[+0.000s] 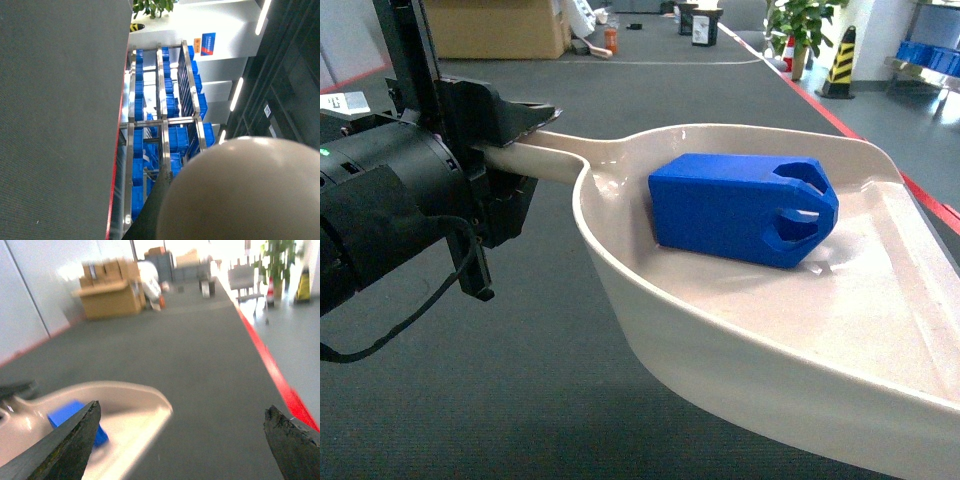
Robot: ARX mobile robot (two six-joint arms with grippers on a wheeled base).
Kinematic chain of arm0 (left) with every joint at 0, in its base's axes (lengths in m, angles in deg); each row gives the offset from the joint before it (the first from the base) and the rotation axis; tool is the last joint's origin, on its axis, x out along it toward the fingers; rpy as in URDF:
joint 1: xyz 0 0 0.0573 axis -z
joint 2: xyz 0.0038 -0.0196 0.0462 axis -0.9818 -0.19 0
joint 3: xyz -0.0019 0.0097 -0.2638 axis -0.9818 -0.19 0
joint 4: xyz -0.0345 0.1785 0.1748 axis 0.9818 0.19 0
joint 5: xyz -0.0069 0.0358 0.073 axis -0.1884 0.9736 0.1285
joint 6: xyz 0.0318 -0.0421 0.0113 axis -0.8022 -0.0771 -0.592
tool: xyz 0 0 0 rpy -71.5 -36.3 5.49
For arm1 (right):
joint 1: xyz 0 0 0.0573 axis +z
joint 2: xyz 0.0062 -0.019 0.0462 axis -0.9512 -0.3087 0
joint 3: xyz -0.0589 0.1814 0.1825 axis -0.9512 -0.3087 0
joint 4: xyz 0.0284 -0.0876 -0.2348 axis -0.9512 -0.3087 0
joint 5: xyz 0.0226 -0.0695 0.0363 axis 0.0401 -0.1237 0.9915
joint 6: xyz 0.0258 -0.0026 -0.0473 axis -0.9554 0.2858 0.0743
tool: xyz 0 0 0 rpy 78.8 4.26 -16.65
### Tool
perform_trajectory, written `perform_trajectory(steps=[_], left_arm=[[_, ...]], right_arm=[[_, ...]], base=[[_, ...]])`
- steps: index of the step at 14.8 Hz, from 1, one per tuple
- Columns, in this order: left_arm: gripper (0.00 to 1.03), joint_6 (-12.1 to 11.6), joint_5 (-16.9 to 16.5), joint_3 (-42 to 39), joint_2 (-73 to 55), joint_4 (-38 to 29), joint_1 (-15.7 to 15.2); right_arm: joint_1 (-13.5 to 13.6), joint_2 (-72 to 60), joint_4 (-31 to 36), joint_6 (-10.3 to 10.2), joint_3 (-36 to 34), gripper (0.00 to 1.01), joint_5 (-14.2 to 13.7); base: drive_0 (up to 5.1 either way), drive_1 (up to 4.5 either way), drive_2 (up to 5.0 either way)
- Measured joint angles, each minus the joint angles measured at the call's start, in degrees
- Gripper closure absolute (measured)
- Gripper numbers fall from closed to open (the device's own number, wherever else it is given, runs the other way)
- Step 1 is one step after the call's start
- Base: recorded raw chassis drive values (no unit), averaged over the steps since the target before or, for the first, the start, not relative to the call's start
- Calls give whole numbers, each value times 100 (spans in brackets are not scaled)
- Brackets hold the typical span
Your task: Place part in tray to right shelf
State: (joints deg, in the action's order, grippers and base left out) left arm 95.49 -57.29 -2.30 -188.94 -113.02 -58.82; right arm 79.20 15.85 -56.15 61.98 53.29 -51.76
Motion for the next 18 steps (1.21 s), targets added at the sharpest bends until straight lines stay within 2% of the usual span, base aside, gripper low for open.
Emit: perform_trajectory(steps=[1,7,18], left_arm=[[91,2,-4,0,0,-2,0],[91,0,39,-4,0,-9,-31],[91,0,9,-7,0,-2,-2]], right_arm=[[-2,68,20,9,17,3,0],[-4,166,-2,28,155,3,2],[-4,173,2,31,129,3,-13]], base=[[0,0,0],[474,-375,-81],[484,-250,-250]])
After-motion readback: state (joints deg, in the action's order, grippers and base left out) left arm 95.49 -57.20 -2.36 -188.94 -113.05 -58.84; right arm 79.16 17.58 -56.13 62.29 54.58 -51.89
